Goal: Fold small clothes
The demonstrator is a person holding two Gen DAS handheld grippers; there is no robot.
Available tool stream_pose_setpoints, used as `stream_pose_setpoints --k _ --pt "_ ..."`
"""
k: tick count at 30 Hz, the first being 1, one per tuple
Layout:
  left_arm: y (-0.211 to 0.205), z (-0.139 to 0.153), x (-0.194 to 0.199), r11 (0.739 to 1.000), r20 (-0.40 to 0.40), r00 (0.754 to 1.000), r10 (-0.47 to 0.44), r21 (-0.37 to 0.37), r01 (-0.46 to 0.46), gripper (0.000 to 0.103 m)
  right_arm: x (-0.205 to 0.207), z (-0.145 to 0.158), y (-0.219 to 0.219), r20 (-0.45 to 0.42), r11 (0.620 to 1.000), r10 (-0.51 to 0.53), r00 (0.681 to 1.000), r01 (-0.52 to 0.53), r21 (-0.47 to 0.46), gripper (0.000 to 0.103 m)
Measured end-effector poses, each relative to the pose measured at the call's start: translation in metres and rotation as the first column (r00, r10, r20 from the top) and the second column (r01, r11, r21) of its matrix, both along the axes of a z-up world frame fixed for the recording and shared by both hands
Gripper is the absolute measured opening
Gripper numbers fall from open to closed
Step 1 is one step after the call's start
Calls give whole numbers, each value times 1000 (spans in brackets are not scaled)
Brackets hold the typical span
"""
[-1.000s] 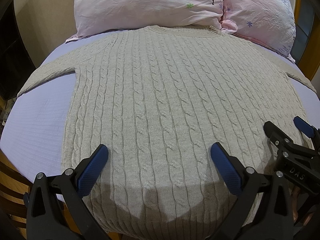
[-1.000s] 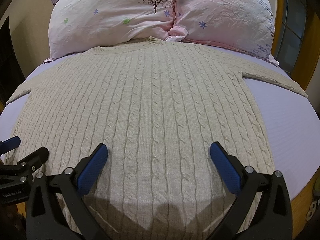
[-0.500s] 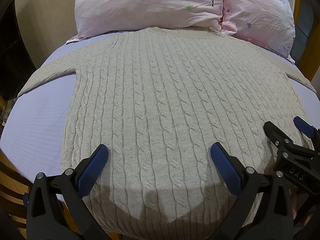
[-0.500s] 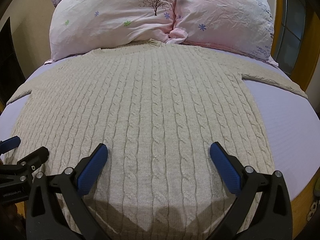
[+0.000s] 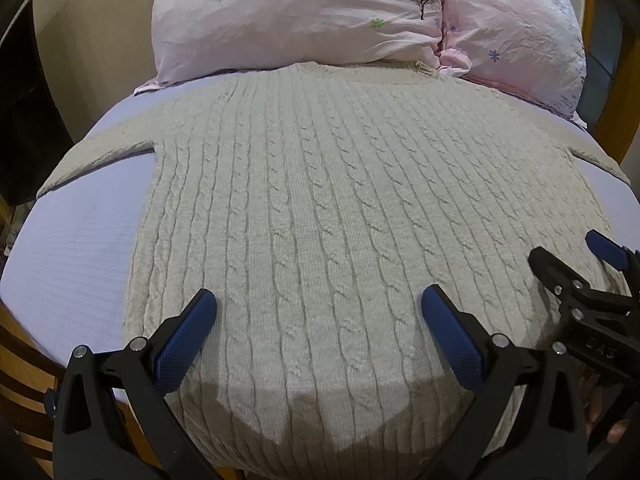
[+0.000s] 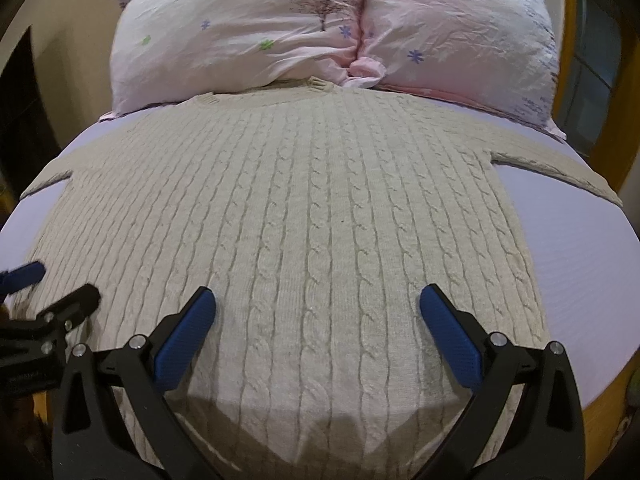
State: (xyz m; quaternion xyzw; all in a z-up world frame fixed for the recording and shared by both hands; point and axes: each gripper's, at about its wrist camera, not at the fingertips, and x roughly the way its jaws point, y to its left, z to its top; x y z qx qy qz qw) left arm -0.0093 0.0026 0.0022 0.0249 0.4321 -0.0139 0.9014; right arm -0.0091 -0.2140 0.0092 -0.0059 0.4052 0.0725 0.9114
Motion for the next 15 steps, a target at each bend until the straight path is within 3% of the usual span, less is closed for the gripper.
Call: stream_pose_setpoints --k 3,6,8,10,12,15 --pt "4 0 -4 1000 20 999 -31 0 31 102 3 15 -30 -17 991 15 1000 -12 137 101" --pt "19 6 0 998 26 998 -49 -48 51 102 13 50 -106 46 942 -143 989 122 313 101" --pt "41 18 5 993 78 997 -16 -113 24 102 28 65 -167 59 885 -305 950 261 385 101" --pt "66 30 11 984 143 989 36 -176 -10 102 54 65 -235 14 800 -459 888 407 440 100" --pt "94 41 20 972 193 975 107 -229 -61 102 72 58 -281 -50 720 -550 834 503 477 75" --pt "129 49 36 954 213 962 173 -278 -110 102 102 32 -357 -190 546 -681 707 663 512 64"
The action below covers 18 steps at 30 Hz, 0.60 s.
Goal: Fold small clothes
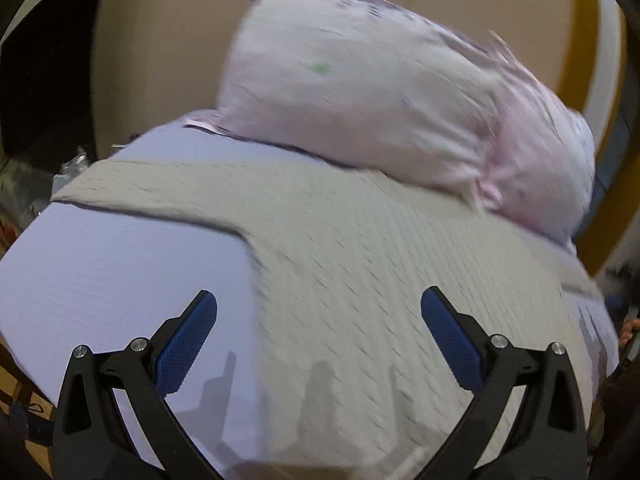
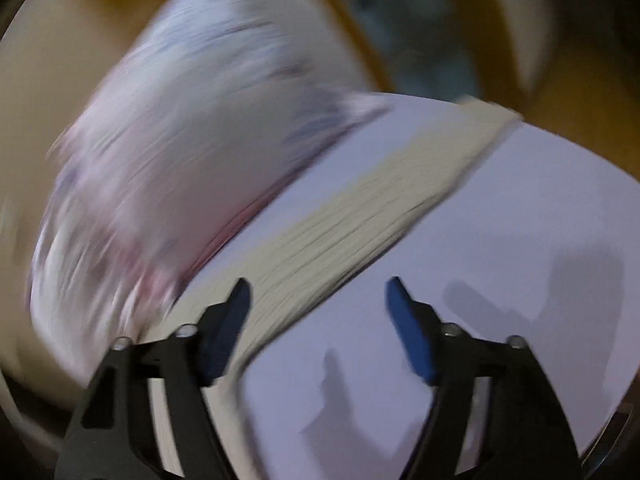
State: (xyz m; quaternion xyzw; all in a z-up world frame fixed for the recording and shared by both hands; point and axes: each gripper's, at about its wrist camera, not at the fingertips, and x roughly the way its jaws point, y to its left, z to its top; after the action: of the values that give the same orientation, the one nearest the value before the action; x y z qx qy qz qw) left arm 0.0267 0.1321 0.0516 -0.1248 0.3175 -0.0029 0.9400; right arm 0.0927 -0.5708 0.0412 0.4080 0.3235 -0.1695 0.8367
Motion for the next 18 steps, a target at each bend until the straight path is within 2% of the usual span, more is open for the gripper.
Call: stream_pose_setpoints --k 4,7,9,11,14,15,18 --pt "39 0 19 995 -14 995 104 -4 -104 102 21 -21 -45 -58 993 -107 993 110 53 59" --pt "72 -1 38 979 -29 979 203 -2 -203 102 35 -39 -72 -84 975 -182 980 191 113 55" --pt "88 -3 37 969 -33 969 245 -26 -246 102 39 -44 -83 -71 964 -232 970 239 114 43" --pt "106 -4 38 957 -30 959 281 -68 -283 102 45 -47 -93 -64 958 -257 964 263 116 36" --pt "124 -5 42 939 -23 943 331 -92 -332 102 62 -55 -106 -60 954 -265 962 270 132 9" --pt "129 -5 41 936 -16 940 341 -89 -341 102 58 -51 -105 -54 956 -264 963 269 118 8" --pt "142 -4 45 924 -8 929 371 -92 -370 102 66 -1 -65 64 980 -172 983 177 -91 7"
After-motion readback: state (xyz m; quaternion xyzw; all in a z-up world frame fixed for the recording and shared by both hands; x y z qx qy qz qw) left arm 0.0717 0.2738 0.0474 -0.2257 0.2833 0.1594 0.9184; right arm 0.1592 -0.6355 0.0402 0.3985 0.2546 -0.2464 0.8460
